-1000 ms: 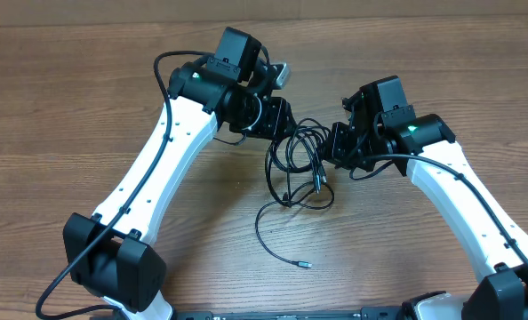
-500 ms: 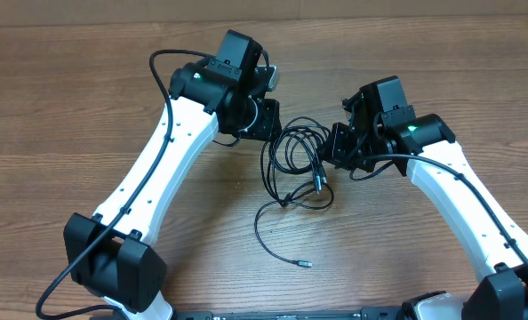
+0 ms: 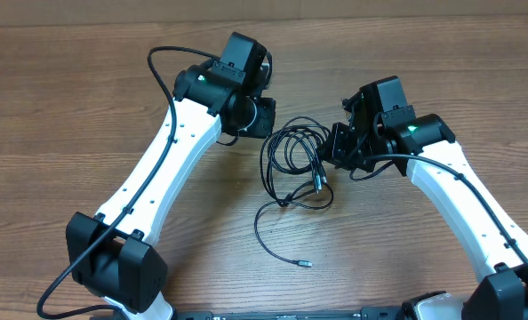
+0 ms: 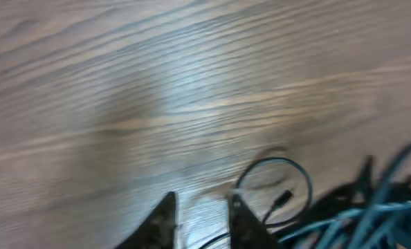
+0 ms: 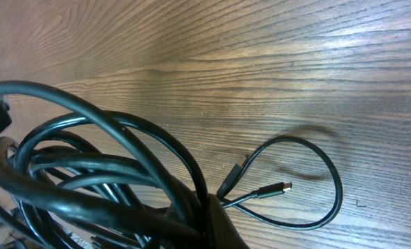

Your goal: Untangle cables

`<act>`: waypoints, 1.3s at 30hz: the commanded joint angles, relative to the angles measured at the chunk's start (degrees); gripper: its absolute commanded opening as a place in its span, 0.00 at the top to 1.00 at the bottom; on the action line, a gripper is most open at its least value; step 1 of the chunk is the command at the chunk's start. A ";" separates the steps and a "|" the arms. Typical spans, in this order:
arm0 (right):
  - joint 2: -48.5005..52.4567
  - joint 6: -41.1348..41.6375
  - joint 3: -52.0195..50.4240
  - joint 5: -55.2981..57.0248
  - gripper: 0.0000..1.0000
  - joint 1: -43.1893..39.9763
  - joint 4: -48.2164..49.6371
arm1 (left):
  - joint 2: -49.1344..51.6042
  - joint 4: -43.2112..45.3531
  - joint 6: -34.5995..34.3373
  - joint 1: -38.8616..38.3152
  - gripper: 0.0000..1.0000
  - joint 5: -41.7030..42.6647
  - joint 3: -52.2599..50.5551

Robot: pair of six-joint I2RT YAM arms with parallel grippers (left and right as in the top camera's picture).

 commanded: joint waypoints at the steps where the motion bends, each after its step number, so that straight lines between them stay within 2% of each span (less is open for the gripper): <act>1: -0.07 -0.26 0.46 -0.09 0.96 0.11 0.52 | 0.28 -1.57 -6.45 2.91 0.80 -4.76 -0.42; 4: -0.09 -6.80 0.59 -10.27 0.96 0.09 5.44 | 0.28 -2.82 -6.64 6.62 0.77 2.75 -0.42; 8: -0.37 -7.32 0.61 -22.23 0.96 0.04 15.85 | 0.28 -2.71 -1.57 9.31 0.76 15.02 -0.42; 10: -0.35 -6.88 0.61 -22.21 0.96 -0.07 17.11 | 0.28 -3.08 0.35 9.62 0.77 15.17 -0.42; 13: -0.35 -6.88 0.61 -22.21 0.96 -0.63 17.05 | 0.28 -3.43 0.46 9.55 0.77 10.93 -0.44; 20: -0.35 -6.95 0.55 -21.84 0.96 -0.92 15.30 | 0.28 -3.43 0.44 9.46 0.77 11.32 -0.44; 22: -0.35 -6.97 0.55 -20.15 0.96 -0.92 13.99 | 0.28 -3.41 1.51 9.44 0.77 14.19 -0.44; 25: -0.35 -7.10 0.55 -21.59 0.96 -0.92 15.37 | 0.28 -3.56 10.47 9.40 0.77 25.77 -0.44; 27: -0.35 -7.32 0.57 -24.35 0.96 -0.92 19.82 | 0.28 -5.16 22.75 8.63 0.77 37.79 -0.44; 29: -0.35 -7.23 0.57 -24.26 0.96 -0.92 20.74 | 0.28 -6.10 25.42 7.80 0.78 37.29 -0.48; 32: -0.35 -6.16 0.57 -24.24 0.96 -0.92 21.92 | 0.28 -6.43 25.86 6.47 0.78 34.03 -0.61; 39: -0.35 -3.63 0.57 -25.42 0.96 -0.94 26.08 | 0.28 -7.65 25.92 4.02 0.78 20.59 -0.66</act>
